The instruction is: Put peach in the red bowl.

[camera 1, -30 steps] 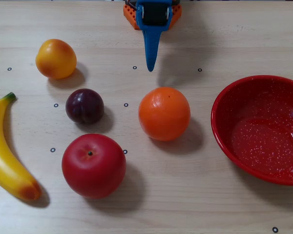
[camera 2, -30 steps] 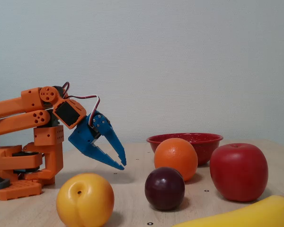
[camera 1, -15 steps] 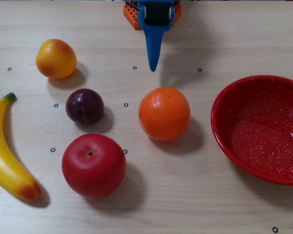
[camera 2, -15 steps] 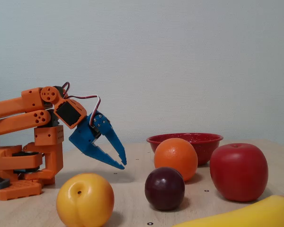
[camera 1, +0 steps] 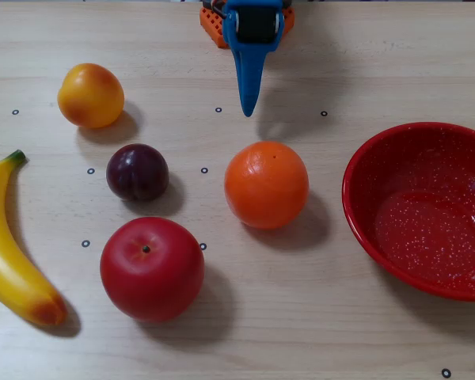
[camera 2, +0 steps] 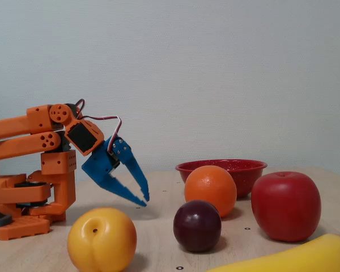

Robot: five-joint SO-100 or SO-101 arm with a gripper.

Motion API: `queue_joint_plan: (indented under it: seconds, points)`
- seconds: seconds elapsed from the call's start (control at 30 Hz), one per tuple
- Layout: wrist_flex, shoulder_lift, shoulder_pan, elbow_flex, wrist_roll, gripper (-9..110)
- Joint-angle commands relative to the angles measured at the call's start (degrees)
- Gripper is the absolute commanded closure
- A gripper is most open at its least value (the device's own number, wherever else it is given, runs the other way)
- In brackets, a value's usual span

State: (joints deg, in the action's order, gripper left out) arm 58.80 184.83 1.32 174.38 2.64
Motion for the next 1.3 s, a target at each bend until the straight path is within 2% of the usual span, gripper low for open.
queue_joint_plan:
  seconds: [0.0, 0.3, 0.6, 1.27]
  points:
    - [-2.55, -3.08, -1.32, -4.66, 2.29, 102]
    - [-1.76, -15.29, -7.21, -19.34, 6.06, 102]
    - [-0.97, -26.46, -15.82, -31.46, 14.06, 102]
    - [15.73, -61.35, -38.67, -72.07, 16.79, 101]
